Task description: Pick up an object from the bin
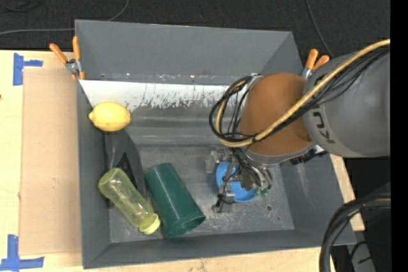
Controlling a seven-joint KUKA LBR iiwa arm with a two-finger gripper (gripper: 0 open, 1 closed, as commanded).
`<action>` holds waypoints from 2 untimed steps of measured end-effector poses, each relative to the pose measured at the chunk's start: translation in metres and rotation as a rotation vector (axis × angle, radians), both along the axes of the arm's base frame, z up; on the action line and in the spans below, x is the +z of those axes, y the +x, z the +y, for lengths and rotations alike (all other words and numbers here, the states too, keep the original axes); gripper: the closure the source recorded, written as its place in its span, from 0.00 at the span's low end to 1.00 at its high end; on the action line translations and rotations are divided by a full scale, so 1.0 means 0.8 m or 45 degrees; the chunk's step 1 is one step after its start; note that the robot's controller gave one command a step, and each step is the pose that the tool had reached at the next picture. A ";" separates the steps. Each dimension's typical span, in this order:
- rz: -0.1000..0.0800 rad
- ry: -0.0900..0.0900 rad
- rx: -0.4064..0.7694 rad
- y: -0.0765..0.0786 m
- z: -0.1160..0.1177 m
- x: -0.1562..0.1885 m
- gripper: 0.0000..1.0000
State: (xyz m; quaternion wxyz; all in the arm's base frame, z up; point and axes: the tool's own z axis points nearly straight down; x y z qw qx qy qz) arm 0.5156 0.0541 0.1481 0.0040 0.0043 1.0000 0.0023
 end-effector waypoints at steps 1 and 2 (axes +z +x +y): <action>0.010 -0.004 0.101 -0.007 -0.021 0.038 0.00; 0.016 -0.004 0.049 -0.047 -0.081 -0.073 0.00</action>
Offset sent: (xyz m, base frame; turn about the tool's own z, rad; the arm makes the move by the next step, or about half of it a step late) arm -0.0460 -0.0771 -0.0781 -0.0266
